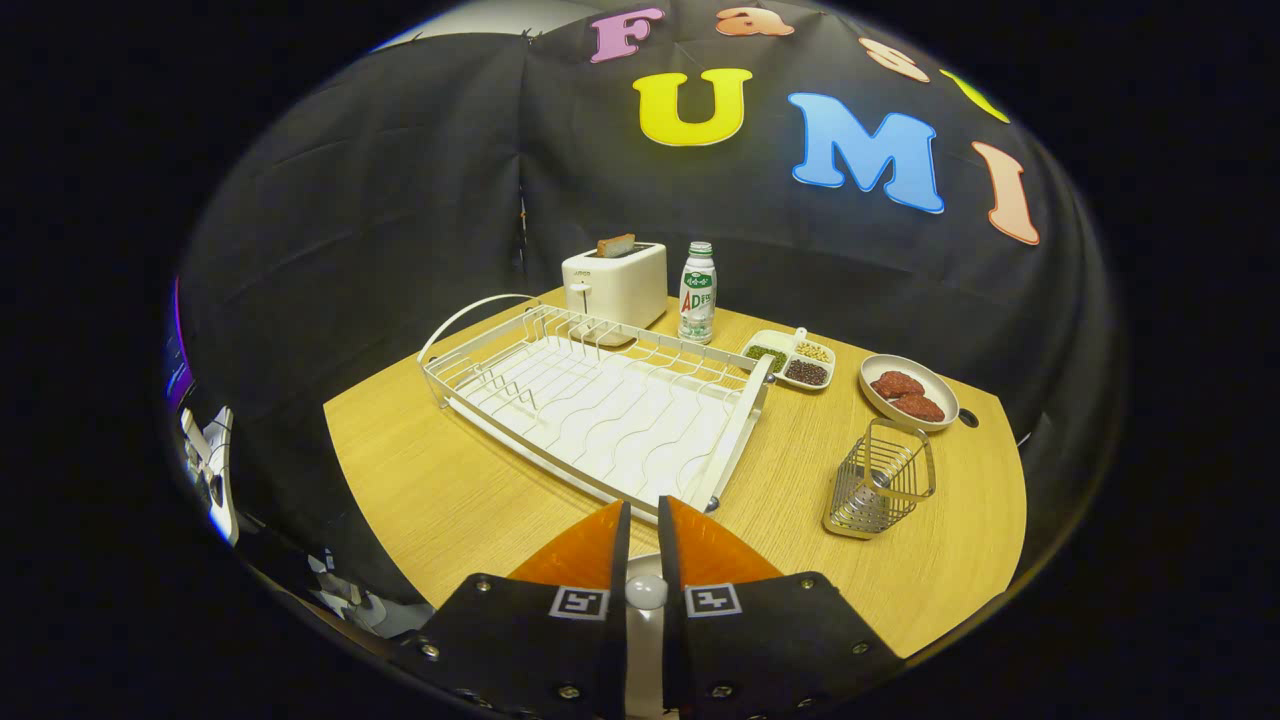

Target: Take the plate from the dish rack, then take the spoon from the basket and place it into the plate.

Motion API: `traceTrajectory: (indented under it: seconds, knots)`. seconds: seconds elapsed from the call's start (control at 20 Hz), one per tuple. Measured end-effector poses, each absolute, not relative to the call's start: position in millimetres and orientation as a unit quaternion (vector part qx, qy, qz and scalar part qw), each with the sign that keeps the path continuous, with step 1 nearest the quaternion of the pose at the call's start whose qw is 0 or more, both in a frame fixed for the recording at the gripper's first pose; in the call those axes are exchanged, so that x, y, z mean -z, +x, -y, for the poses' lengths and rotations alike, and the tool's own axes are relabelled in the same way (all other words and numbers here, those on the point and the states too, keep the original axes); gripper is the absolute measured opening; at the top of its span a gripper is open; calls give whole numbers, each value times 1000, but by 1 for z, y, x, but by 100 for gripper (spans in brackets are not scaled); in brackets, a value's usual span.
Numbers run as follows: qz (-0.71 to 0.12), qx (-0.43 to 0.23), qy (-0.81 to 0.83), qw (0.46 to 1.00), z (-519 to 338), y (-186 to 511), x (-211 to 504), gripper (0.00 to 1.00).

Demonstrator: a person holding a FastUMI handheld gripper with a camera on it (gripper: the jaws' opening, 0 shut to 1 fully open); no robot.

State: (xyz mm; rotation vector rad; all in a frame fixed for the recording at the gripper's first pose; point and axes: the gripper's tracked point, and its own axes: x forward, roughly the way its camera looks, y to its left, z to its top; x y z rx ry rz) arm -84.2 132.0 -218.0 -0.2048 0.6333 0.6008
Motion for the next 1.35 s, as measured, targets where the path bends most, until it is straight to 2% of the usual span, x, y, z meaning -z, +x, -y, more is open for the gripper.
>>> traceTrajectory:
  seconds: [0.2, 0.3, 0.45, 0.95, 1.0, 1.1, 1.15, 1.35]
  knots:
    - [-297, -279, -92, 909, -118, -78, 214, 18]
    - [-292, -261, -88, 916, -105, -74, 206, 27]
    - [-274, -233, -87, 929, -84, -69, 190, 27]
    - [-114, -74, -50, 989, 40, -46, 54, 27]
    - [-98, -67, -47, 992, 50, -44, 45, 32]
    - [-75, -40, -45, 995, 78, -40, 39, 99]
    - [-68, -26, -44, 996, 90, -38, 38, 96]
    - [-56, 5, -26, 998, 124, -28, 48, 96]
